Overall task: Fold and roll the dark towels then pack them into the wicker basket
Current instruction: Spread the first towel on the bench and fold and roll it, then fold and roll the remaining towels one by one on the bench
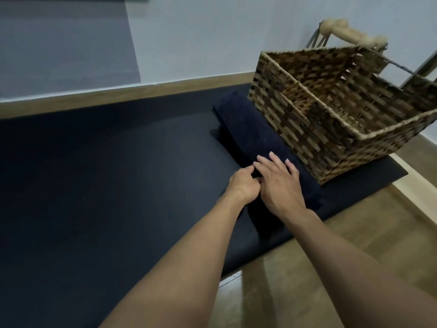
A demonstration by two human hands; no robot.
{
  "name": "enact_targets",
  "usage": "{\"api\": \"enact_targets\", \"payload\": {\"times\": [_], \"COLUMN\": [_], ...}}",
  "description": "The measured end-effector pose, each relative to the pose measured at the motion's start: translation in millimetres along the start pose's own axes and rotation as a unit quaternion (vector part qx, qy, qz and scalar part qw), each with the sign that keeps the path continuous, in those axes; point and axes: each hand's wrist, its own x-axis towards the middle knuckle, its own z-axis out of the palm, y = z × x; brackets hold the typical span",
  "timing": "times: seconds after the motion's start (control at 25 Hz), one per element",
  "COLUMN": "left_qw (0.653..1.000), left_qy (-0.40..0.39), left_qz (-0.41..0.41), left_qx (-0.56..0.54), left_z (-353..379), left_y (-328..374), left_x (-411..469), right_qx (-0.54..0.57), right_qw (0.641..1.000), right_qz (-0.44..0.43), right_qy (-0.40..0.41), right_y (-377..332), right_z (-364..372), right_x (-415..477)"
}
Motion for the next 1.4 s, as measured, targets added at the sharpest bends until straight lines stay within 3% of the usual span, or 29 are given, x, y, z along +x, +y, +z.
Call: {"api": "enact_targets", "payload": {"times": [0.12,0.24,0.36,0.64,1.0,1.24,1.4], "left_qw": [1.000,0.997,0.989,0.951,0.895,0.825,0.772], "left_qy": [0.002,0.057,0.123,0.278,0.428,0.521,0.547], "left_qz": [0.024,0.047,0.065,0.065,-0.071,-0.214,-0.307], "left_qx": [0.016,0.031,0.040,0.119,0.100,0.050,0.108], "left_z": [-24.0,-65.9,-121.1,-298.9,-466.1,-524.3,-550.5], "left_y": [3.6,-0.9,-10.8,-74.4,-233.8,-368.4,-432.2], "left_x": [-25.0,-55.2,-91.1,-219.8,-388.9,-463.6,-517.0], "right_qx": [-0.015,0.054,0.128,0.290,0.365,0.376,0.375], "right_qw": [0.998,0.996,0.992,0.940,0.873,0.841,0.818], "right_qz": [0.030,0.052,-0.018,-0.180,-0.312,-0.355,-0.382], "right_qy": [-0.057,-0.045,0.004,-0.014,-0.088,-0.158,-0.212], "right_y": [-12.8,-51.3,-113.7,-323.4,-591.9,-734.0,-817.5], "right_z": [-24.4,-47.7,-72.4,-133.1,-128.5,-88.1,-57.1], "right_x": [2.7,4.4,3.7,-4.0,-72.3,-108.8,-138.5]}}
